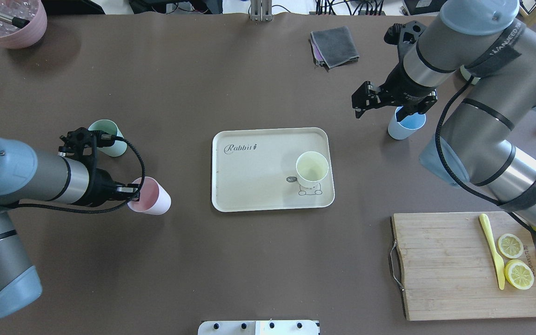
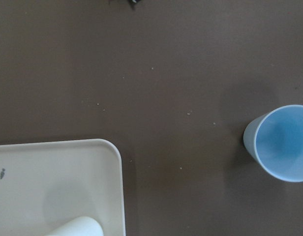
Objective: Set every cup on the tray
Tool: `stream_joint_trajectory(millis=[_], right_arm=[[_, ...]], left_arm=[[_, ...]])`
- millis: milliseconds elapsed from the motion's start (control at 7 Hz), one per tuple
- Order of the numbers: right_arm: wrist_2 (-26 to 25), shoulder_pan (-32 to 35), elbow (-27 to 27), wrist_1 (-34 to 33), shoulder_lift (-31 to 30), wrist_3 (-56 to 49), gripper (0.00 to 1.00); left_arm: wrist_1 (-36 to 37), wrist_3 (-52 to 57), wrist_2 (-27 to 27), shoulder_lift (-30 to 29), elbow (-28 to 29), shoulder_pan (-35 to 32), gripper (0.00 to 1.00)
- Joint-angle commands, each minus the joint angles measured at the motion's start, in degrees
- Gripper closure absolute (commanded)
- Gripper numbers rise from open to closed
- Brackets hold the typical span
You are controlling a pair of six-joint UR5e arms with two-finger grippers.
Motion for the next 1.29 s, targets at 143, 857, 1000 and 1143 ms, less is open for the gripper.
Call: stream_joint_trajectory(millis=[143,857,1000,1143], right_arm=[[0.0,3.8,-1.2,0.6,-4.3,-9.1,0.0],[-0.2,7.1,-4.9,0.7,-7.1,-14.2,0.0],[-0.2,7.1,-6.1,0.8,-7.0,-14.6,0.0],[-0.2,7.1,-6.4,0.7,-7.7,-14.8,0.0]], left_arm=[[13.6,-3.5,0.2,-16.9,5.9,0.2,1.0],[13.1,-4.8,3.0,-24.5,15.4,2.3,1.0],[13.1,-4.8,3.1,-24.5,15.6,3.1,1.0],[13.1,-4.8,3.6,-24.5,15.6,4.0,1.0]])
